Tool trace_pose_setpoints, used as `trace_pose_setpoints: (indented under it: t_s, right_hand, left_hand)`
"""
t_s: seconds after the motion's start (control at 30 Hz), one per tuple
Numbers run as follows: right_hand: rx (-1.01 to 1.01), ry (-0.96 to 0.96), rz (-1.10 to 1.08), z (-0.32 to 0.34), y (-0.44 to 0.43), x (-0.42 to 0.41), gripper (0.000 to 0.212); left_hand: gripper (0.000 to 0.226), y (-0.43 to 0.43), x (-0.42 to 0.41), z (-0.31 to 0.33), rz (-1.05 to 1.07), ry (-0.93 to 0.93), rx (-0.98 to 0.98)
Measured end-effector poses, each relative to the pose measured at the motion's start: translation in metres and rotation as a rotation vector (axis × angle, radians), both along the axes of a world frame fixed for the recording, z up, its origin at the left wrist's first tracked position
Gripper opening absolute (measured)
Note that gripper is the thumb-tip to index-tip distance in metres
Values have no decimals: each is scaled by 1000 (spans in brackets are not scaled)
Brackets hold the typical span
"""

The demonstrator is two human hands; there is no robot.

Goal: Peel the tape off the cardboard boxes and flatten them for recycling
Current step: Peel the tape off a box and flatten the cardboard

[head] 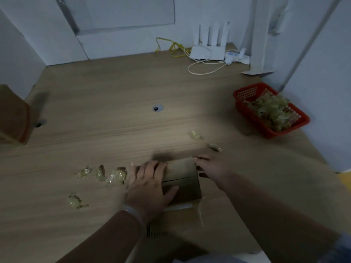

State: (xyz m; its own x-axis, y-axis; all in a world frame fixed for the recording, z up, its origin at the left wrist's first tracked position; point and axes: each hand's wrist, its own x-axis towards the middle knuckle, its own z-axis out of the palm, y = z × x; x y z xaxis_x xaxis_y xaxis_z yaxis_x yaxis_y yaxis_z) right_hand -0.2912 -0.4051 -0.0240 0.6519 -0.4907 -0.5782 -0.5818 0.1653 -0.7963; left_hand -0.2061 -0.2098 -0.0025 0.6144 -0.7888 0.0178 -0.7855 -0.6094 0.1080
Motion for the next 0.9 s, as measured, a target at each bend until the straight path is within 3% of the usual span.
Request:
trace_pose_setpoints:
  t_s: [0.13,0.3,0.47,0.63,0.9]
  right_hand:
    - [32,-61,-33,-2,-6,1,10]
    - [73,-2,-41,1,-17,16,10]
    - [71,142,114,12,-31,31,3]
    - [70,260,248,24,-33,42,15]
    - [-48,304,455,40,-40,48,9]
  left_hand:
    - [72,6,-1,-10,-51,-62,-32]
    - [71,4,2,-14,-89,-100,-62]
    - [70,4,2,-16,-98,-87,-74]
    - [68,3,2,-15,-119,-107,-74]
    - [67,2,1,-13,-122,-125,-90]
